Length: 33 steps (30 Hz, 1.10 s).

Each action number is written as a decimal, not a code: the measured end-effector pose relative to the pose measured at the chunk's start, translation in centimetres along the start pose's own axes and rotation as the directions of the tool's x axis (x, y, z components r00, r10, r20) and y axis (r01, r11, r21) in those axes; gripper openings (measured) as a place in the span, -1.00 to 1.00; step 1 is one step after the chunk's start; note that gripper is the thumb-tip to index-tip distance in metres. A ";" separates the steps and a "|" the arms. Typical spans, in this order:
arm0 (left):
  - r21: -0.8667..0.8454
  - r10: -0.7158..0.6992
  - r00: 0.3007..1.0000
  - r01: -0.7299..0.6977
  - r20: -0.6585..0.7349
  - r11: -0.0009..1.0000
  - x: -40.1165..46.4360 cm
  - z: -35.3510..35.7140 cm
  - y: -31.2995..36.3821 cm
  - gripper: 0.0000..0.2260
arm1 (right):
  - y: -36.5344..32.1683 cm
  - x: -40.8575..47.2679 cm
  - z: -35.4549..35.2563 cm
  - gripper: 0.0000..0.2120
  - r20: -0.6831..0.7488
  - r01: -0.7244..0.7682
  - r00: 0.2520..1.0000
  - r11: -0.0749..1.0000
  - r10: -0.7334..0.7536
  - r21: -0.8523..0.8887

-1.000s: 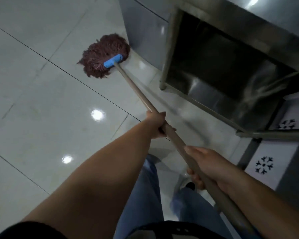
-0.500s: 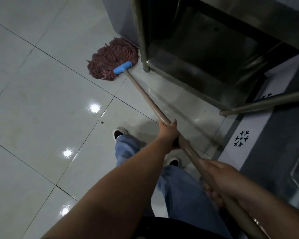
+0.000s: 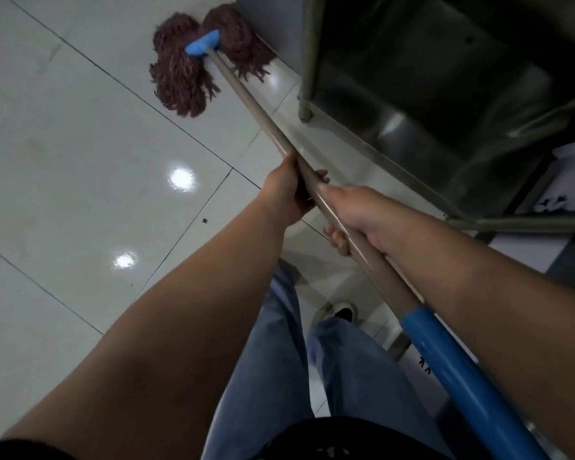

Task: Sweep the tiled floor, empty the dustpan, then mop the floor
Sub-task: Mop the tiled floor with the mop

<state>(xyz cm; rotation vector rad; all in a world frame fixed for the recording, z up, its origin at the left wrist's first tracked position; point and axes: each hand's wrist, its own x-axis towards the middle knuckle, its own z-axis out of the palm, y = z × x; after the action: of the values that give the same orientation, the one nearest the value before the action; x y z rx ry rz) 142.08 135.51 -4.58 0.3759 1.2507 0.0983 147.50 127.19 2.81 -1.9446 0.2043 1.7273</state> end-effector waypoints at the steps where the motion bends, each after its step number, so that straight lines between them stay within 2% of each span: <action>1: 0.017 -0.001 1.000 0.001 0.009 1.000 0.1 -0.7 1.4 -0.63 | -1.8 0.8 1.2 -0.65 0.003 -0.003 1.000 1.000 0.003 0.007; 5: 0.016 0.030 0.999 -0.030 -0.025 0.999 0.4 -4.2 7.6 -0.65 | -8.6 4.2 6.7 -0.64 0.005 0.050 0.999 0.998 -0.050 0.023; 8: 0.077 0.047 0.997 -0.041 -0.069 0.996 0.1 -7.5 12.9 -0.67 | -13.6 6.7 11.6 -0.64 0.001 0.079 0.997 0.997 -0.079 0.019; 11: 0.125 -0.019 1.000 0.021 -0.021 0.992 -0.9 -11.4 17.9 -0.52 | -18.6 8.3 17.1 -0.63 0.032 0.122 0.992 0.992 -0.122 0.013; 14: 0.077 -0.041 0.999 0.041 0.001 0.996 -2.1 -15.0 22.2 -0.39 | -22.3 8.6 22.6 -0.63 0.116 0.146 0.982 0.989 -0.149 0.030; 17: 0.086 -0.017 0.998 0.023 -0.068 0.996 -3.1 -18.2 25.4 -0.44 | -23.4 8.2 26.3 -0.66 0.185 0.146 0.973 0.989 -0.138 -0.033; 20: 0.229 -0.082 0.988 0.110 -0.129 0.967 -4.1 -19.7 26.8 -0.56 | -23.4 9.2 27.1 -0.70 0.211 0.251 0.958 0.928 -0.196 -0.275; 22: 0.313 -0.114 0.977 0.167 -0.181 0.935 -4.5 -19.6 26.7 -0.60 | -23.7 10.1 26.7 -0.64 0.224 0.259 0.956 0.906 -0.190 -0.336; 26: 0.272 -0.047 0.943 0.142 -0.330 0.952 -4.2 -17.2 25.2 -0.63 | -23.9 11.4 25.9 -0.51 0.245 0.099 0.969 0.962 -0.035 -0.254; 28: 0.239 -0.026 0.925 0.125 -0.380 0.963 -3.5 -15.8 24.4 -0.57 | -24.4 12.0 26.1 -0.57 0.265 0.027 0.964 0.982 0.024 -0.185; 33: 0.182 -0.086 0.913 0.171 -0.400 0.968 -1.7 -14.2 22.7 -0.56 | -27.8 15.7 25.5 -0.68 0.186 0.080 0.981 0.992 -0.061 -0.095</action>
<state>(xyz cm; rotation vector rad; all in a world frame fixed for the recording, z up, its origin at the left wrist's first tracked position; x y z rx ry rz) 131.17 159.43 0.71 0.4731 1.6858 -0.0814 140.22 166.53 -5.54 -1.8257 -0.0190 1.8887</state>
